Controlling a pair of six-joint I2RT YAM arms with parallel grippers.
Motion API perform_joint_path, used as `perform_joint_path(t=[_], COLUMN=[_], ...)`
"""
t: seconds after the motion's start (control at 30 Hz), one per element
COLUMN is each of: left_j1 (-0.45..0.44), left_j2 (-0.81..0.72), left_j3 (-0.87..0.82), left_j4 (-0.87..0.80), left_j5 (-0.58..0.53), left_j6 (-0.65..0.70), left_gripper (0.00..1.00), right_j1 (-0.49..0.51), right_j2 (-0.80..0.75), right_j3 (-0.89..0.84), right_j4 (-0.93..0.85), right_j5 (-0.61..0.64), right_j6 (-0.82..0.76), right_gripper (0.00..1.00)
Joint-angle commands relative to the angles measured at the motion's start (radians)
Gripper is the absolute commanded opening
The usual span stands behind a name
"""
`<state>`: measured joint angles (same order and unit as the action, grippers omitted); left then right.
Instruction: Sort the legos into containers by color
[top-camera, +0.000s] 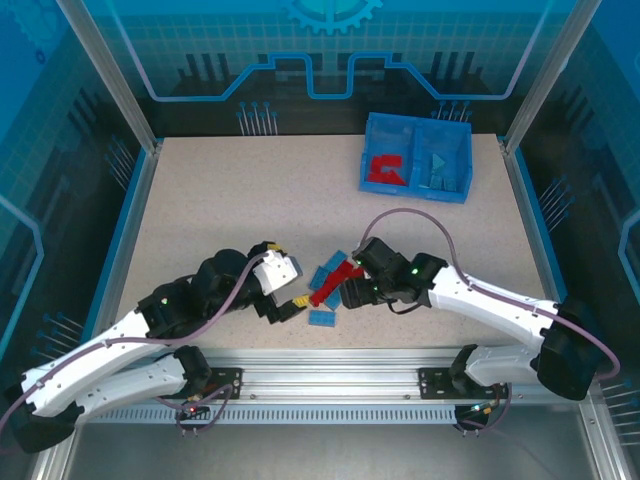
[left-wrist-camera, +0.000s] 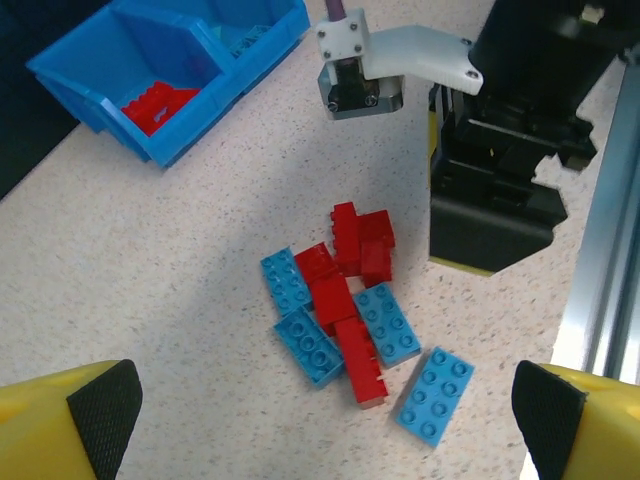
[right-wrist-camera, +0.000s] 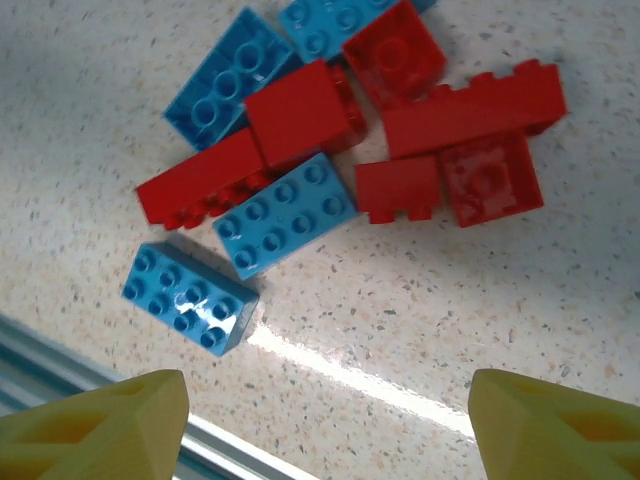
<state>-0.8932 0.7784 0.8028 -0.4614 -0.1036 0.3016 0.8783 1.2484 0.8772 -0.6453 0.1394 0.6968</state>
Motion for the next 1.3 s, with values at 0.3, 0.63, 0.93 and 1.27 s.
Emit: perform_joint_path(t=[0.3, 0.63, 0.93, 1.27], left_j1=[-0.004, -0.027, -0.026, -0.026], left_j2=[0.597, 1.110, 1.308, 1.364], left_j3=[0.216, 0.614, 0.758, 0.752], left_j4=[0.149, 0.055, -0.010, 0.000], left_j5=[-0.002, -0.016, -0.074, -0.150], left_j6=[-0.580, -0.464, -0.414, -0.445], left_gripper=[0.95, 0.72, 0.60, 0.40], right_j1=[-0.117, -0.200, -0.200, -0.200], right_j2=[-0.515, -0.789, -0.765, -0.756], right_j3=[-0.167, -0.244, -0.231, -0.238], right_j4=[-0.299, -0.372, -0.384, -0.364], right_j5=[0.203, 0.130, 0.112, 0.094], right_j6=[0.195, 0.218, 0.192, 0.194], right_gripper=[0.97, 0.99, 1.00, 1.00])
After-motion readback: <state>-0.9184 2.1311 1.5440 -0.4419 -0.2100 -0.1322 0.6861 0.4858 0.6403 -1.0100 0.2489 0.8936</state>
